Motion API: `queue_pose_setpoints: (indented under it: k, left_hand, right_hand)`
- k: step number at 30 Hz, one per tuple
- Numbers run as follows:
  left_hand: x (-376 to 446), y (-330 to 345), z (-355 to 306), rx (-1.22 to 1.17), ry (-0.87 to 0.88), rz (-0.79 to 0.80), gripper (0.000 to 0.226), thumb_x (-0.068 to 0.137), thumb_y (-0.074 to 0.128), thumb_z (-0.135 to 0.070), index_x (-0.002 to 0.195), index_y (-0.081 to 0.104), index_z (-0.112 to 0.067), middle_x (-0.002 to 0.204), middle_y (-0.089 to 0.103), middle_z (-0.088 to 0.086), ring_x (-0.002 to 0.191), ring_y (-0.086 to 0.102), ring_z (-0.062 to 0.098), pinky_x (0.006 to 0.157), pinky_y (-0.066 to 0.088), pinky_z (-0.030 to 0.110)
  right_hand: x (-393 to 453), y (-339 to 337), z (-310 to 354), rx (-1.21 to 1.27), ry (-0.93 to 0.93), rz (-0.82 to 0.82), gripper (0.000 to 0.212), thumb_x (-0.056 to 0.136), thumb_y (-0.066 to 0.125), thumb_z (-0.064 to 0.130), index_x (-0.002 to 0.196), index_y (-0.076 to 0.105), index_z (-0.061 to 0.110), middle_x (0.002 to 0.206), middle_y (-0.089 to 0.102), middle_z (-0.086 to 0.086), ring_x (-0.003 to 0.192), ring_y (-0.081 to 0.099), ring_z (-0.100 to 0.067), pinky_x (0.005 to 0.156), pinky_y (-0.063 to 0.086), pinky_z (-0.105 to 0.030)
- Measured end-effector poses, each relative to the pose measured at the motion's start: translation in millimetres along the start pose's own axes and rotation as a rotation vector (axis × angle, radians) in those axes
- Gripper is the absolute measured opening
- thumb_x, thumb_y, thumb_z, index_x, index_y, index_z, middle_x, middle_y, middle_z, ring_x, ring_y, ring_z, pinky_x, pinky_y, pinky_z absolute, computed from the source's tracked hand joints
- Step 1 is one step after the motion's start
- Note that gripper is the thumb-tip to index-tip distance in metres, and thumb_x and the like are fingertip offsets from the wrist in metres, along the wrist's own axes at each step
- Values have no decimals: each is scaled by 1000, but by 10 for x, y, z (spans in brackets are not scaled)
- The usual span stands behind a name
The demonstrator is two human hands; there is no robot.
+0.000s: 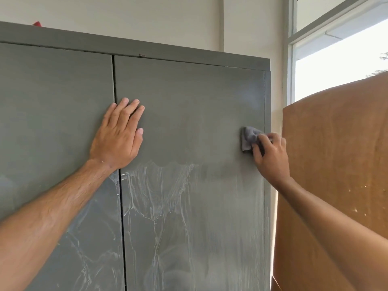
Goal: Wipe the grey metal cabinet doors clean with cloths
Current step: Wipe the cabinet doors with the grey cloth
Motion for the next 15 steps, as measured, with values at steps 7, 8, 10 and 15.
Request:
queue_pose_setpoints:
  k: [7,8,10,15]
  left_hand:
    - [3,13,21,-6,-3,20,58,104,38,-27,157,36,-2,161,37,18,154,27,39,128,16,53]
    - [2,20,21,-7,-2,26,58,104,38,-27,157,36,-2,162,37,18,154,27,39,128,16,54]
    - [1,28,22,-7,-1,37,59,104,38,-27,157,35,-2,162,36,18,154,27,39,129,16,53]
    - [2,29,23,-5,-11,54,59,104,37,-29,157,34,-2,162,35,18,154,26,39,129,15,53]
  right_hand:
    - [-378,159,325,-16,-116,26,26,100,67,23,122,68,12,128,52,-13,118,44,-34,98,45,-44]
    - [-480,151,276,-28,-134,55,29,98,69,23,125,68,11,130,52,-14,119,45,-35,99,46,-44]
    - [-548,148,205,-27,-130,122,40,94,73,24,132,67,12,135,49,-14,125,43,-35,101,44,-40]
    - [-554,184,219,-95,-164,257,58,92,77,19,145,57,12,140,48,-18,125,47,-40,93,53,-47]
Point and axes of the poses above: each hand's wrist, its own x-axis towards the middle knuckle, its own y-axis out of the palm, z = x × y, the point moved 8 cm from there along x, towards the middle knuckle
